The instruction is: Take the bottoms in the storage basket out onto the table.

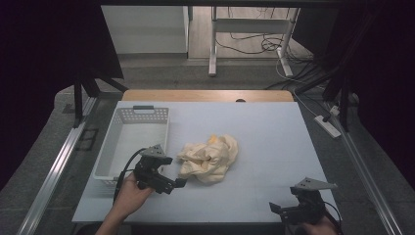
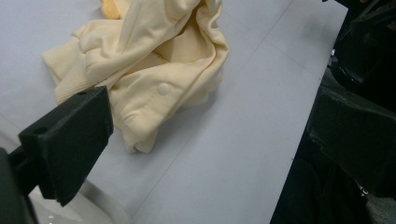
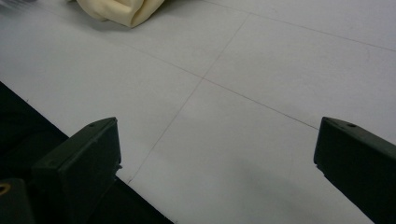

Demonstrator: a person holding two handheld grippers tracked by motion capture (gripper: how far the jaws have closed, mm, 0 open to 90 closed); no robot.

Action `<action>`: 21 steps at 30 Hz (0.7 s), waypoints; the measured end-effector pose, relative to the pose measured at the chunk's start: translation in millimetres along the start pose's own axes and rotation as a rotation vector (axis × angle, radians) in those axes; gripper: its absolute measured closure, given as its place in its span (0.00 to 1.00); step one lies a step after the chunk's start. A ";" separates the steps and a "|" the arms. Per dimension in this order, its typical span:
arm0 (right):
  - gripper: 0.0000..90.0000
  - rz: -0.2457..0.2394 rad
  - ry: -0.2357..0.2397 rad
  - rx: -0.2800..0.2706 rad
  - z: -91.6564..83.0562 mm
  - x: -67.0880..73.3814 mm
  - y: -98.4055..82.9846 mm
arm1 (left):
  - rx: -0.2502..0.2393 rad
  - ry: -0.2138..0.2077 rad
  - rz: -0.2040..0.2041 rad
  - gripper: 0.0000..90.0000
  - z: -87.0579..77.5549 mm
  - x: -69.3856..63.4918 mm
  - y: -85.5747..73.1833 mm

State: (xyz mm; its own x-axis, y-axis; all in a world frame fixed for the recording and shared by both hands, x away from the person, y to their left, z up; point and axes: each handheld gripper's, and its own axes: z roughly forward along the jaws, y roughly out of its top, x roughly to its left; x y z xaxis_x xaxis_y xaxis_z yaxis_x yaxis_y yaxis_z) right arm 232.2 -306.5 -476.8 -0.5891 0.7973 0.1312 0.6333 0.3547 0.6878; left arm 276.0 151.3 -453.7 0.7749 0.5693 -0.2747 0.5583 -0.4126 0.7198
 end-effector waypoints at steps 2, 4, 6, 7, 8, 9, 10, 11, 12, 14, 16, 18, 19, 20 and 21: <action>0.01 0.000 0.000 0.000 0.2 0.1 0.0 | 0.001 0.003 -0.001 0.01 -0.5 -0.6 -1.9; 0.01 -0.001 0.000 0.001 0.1 0.2 0.0 | 0.002 0.006 -0.001 0.01 -1.5 -1.0 -3.8; 0.01 0.000 0.001 0.000 0.1 0.1 0.0 | -0.005 0.000 -0.006 0.01 -2.7 -1.3 -5.8; 0.01 0.000 0.002 0.000 0.1 -0.1 0.0 | -0.005 -0.004 -0.006 0.01 -3.5 -1.2 -6.5; 0.01 0.001 0.002 0.001 0.1 -0.1 0.0 | -0.009 -0.007 -0.009 0.01 -4.4 -1.2 -7.7; 0.01 0.001 0.002 0.001 0.1 -0.1 0.0 | -0.010 -0.009 -0.010 0.01 -5.2 -1.2 -8.6; 0.01 0.001 0.002 0.000 0.2 0.0 0.0 | -0.011 -0.012 -0.012 0.01 -6.2 -1.1 -9.6; 0.01 0.000 0.002 0.000 0.2 0.1 0.0 | -0.010 -0.017 -0.014 0.01 -7.1 -0.8 -10.5; 0.01 0.000 0.002 0.001 0.1 0.0 0.0 | -0.010 -0.017 -0.020 0.01 -7.7 -0.8 -11.5; 0.01 0.001 0.002 0.001 0.1 -0.1 0.0 | -0.004 -0.006 -0.016 0.01 -9.2 -0.7 -14.0; 0.01 0.001 0.002 0.001 0.1 0.0 0.0 | -0.001 0.005 -0.012 0.01 -10.3 -1.0 -15.9; 0.01 0.001 0.002 0.000 0.3 0.0 0.0 | -0.004 0.010 -0.015 0.01 -11.7 -0.9 -18.2; 0.01 0.001 0.002 0.001 0.4 0.0 0.1 | -0.007 0.014 -0.017 0.01 -12.6 -0.8 -19.4; 0.01 0.000 0.001 0.002 0.4 0.1 0.1 | -0.008 0.017 -0.019 0.01 -13.9 -0.5 -21.0; 0.01 -0.001 0.001 0.003 0.4 0.1 0.1 | -0.010 0.020 -0.021 0.01 -14.6 -0.2 -22.2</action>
State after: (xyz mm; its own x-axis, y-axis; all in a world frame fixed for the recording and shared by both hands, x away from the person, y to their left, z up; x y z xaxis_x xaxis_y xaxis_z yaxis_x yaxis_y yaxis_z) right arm 232.4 -306.1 -477.0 -0.5901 0.7966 0.1315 0.6343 0.3566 0.6860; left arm 259.1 170.7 -460.3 0.7567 0.5920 -0.2774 0.5714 -0.3929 0.7205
